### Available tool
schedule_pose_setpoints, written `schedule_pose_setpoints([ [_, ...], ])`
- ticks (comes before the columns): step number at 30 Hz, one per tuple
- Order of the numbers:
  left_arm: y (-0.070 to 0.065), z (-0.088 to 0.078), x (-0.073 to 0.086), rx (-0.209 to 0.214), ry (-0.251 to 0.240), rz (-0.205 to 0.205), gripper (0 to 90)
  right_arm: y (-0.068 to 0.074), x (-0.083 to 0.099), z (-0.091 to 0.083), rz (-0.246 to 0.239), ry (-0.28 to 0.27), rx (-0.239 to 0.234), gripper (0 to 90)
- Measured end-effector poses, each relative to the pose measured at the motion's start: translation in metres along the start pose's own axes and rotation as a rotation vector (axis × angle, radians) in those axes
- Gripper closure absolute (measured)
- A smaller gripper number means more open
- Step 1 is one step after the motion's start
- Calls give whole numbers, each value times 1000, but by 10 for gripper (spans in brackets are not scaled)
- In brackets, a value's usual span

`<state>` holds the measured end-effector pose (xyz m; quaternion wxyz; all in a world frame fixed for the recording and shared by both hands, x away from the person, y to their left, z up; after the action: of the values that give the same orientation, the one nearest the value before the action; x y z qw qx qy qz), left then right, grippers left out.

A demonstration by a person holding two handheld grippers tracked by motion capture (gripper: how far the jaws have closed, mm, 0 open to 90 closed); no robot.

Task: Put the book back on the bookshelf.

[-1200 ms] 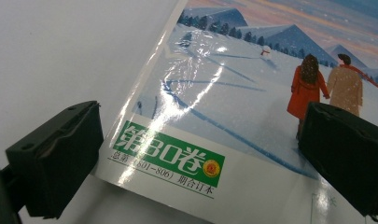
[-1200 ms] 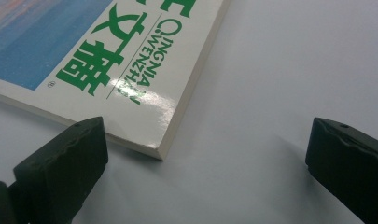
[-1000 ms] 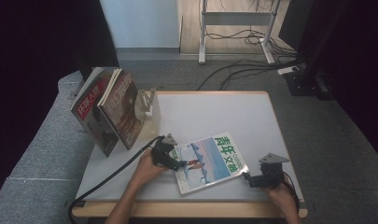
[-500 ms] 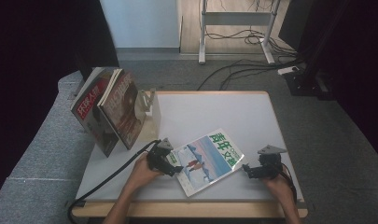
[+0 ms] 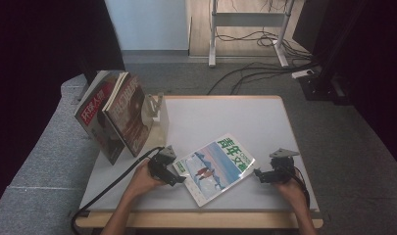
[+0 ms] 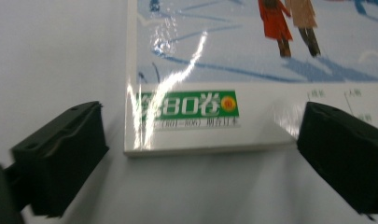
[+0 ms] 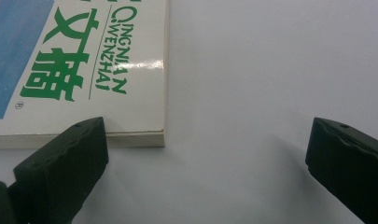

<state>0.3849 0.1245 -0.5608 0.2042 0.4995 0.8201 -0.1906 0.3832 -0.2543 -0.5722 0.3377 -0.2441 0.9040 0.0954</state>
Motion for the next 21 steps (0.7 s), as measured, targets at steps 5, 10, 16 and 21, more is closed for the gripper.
schedule_pose_setpoints([
  [5,-4,-2,4,-7,-1,41,126,-1,-2,2,2,0,2,0],
  [10,-7,-4,6,-31,-3,54,153,-3,-7,5,4,1,12,0],
  [16,-8,-8,11,-30,-18,26,247,-8,-15,12,12,3,22,0],
  [21,-10,-10,14,-20,-37,2,297,-12,-20,16,28,3,26,0],
])
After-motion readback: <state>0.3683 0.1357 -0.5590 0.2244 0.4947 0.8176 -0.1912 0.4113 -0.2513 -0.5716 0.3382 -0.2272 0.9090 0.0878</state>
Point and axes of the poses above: each handheld gripper's, and its own axes: z roughly forward along the jaws, x roughly out of its underside, y roughly to its left, the point moved 6 cm from there along z, roughly forward along the jaws, and after that the axes turned 5 degrees about y, right-handed, at the moved point
